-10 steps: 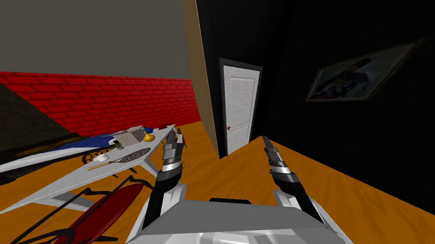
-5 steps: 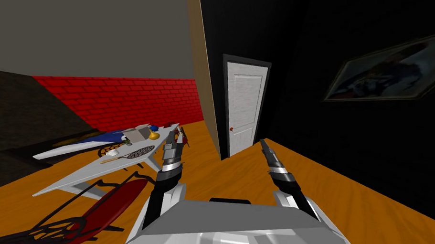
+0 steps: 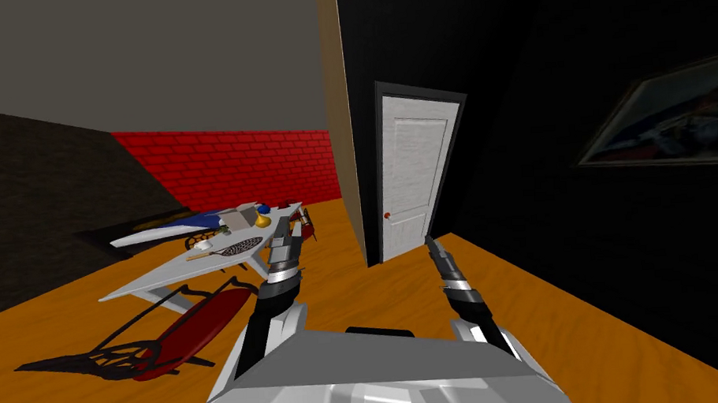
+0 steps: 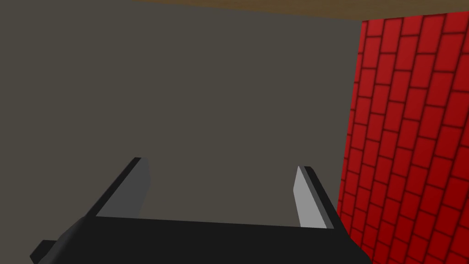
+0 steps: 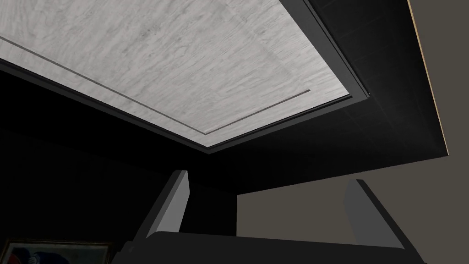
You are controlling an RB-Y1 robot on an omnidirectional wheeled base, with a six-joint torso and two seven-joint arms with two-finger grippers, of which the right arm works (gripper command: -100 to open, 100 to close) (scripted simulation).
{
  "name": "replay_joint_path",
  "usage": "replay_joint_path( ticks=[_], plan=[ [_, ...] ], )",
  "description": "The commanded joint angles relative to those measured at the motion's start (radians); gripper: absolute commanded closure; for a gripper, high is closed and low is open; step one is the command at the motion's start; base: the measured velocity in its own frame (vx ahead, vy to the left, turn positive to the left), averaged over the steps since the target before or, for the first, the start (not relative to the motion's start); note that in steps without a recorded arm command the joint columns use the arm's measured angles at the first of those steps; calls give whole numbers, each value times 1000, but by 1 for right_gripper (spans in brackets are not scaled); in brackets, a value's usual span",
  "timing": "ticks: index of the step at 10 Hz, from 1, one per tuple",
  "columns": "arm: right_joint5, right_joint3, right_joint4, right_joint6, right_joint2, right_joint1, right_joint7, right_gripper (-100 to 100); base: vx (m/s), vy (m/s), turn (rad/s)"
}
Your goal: Pull the door open
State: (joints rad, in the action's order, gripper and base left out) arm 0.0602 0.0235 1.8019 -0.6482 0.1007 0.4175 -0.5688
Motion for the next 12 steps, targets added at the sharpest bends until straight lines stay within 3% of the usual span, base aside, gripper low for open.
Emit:
replay_joint_path(
  ticks=[1,12],
  plan=[
    [-1,5,-39,-8,7,-6,-38,-100,93,-40,148],
    [4,29,-313,-62,31,-64,-296,-100,85,-53,137]
  ],
)
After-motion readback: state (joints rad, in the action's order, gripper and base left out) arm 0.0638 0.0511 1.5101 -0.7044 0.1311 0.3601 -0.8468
